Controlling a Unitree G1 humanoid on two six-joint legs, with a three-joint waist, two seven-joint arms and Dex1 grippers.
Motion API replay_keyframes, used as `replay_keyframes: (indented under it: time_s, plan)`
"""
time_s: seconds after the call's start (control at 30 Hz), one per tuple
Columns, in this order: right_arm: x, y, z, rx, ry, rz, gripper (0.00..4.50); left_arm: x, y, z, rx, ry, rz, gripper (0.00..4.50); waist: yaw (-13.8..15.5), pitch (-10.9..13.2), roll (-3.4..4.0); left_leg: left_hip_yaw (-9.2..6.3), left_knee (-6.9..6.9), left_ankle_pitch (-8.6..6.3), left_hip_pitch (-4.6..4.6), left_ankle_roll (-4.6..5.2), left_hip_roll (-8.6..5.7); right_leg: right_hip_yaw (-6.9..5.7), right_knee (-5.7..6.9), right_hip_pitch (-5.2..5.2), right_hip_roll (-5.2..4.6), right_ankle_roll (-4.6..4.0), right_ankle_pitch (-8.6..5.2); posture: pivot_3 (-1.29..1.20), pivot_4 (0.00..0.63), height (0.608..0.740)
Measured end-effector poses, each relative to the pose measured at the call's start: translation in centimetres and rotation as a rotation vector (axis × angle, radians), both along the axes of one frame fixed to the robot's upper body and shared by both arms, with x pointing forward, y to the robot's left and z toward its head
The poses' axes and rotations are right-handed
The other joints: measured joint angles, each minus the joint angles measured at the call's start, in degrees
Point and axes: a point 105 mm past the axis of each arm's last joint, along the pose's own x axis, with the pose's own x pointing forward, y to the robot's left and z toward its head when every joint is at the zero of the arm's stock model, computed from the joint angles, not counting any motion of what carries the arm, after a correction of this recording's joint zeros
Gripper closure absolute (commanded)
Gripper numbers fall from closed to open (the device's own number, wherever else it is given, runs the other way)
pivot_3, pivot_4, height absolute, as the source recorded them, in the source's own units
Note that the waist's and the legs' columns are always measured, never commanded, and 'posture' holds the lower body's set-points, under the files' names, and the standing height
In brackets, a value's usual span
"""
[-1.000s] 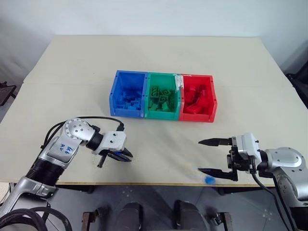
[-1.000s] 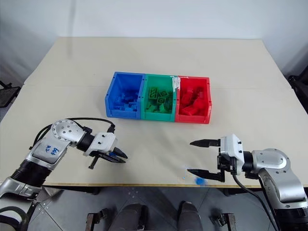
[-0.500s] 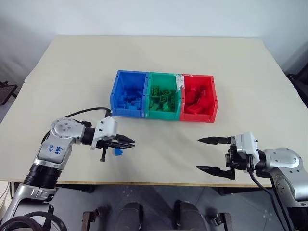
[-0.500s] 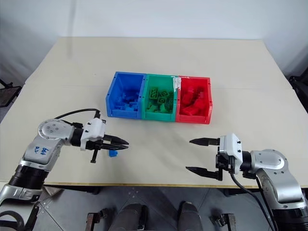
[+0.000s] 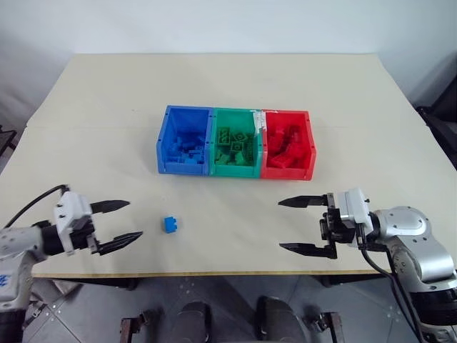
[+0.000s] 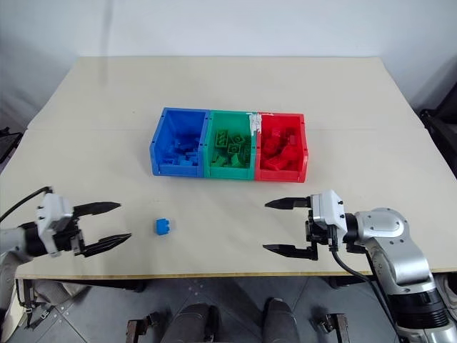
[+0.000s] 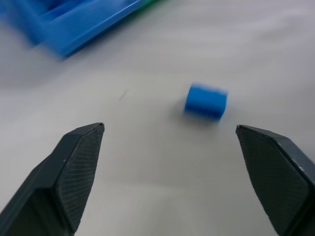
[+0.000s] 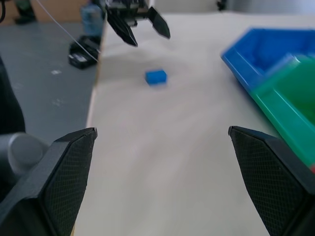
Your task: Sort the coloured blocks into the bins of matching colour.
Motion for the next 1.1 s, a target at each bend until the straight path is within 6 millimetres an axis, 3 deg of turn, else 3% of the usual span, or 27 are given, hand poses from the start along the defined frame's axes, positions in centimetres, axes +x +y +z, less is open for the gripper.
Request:
replay_keyframes:
  time_s: [0.2, 0.37, 0.57, 0.67, 0.93, 1.1]
  plan:
    - [0.4, 1.6, 0.7, 0.019, -0.024, 0.077, 0.00, -2.7, 1.6, -0.8, 0.002, 0.045, 0.095, 0.08, 0.1, 0.0, -0.02, -0.16, 0.00, -0.03, 0.00, -0.01, 0.00, 0.00, -0.02, -0.01, 0.00, -0.02, 0.01, 0.00, 0.150, 0.740]
    - [0.8, 1.6, 0.4, 0.014, -0.015, 0.095, 0.00, -2.5, 0.7, -0.1, 0.000, 0.034, 0.084, 0.08, 0.1, 0.0, -0.05, -0.37, 0.00, -0.04, 0.00, -0.01, -0.02, 0.00, -0.03, -0.01, 0.00, -0.04, 0.02, 0.00, 0.150, 0.740]
    - [1.3, 0.4, -0.3, -0.021, 0.010, 0.052, 0.00, -0.9, -3.9, 0.5, -0.010, 0.027, -0.107, 0.08, 0.2, 0.0, -0.05, -0.38, 0.00, -0.04, 0.00, -0.02, -0.12, 0.00, -0.01, -0.01, 0.01, -0.06, 0.04, 0.00, 0.150, 0.740]
    - [1.3, -0.6, -0.6, -0.033, 0.008, 0.010, 0.00, 0.2, -5.9, -0.2, 0.058, 0.068, -0.205, 0.08, 0.2, 0.0, -0.05, -0.25, 0.00, -0.04, 0.00, -0.02, -0.15, -0.01, 0.00, -0.01, 0.05, -0.07, 0.04, 0.00, 0.150, 0.740]
    - [0.6, -1.9, -1.6, -0.037, 0.026, -0.095, 0.00, 3.8, -6.9, -2.5, 0.151, 0.159, -0.205, 0.08, -0.1, 0.0, -0.04, 0.27, -0.02, -0.04, 0.02, -0.03, -0.09, -0.01, 0.07, -0.11, 0.09, -0.07, 0.04, 0.00, 0.150, 0.740]
    - [0.6, -2.1, -1.6, -0.032, 0.011, -0.131, 0.00, 4.6, -7.4, -2.6, 0.153, 0.152, -0.203, 1.24, 0.2, 0.0, -0.05, 0.29, 0.02, -0.04, 0.07, -0.03, -0.10, 0.02, 0.11, -0.06, 0.06, -0.06, 0.04, 0.00, 0.150, 0.740]
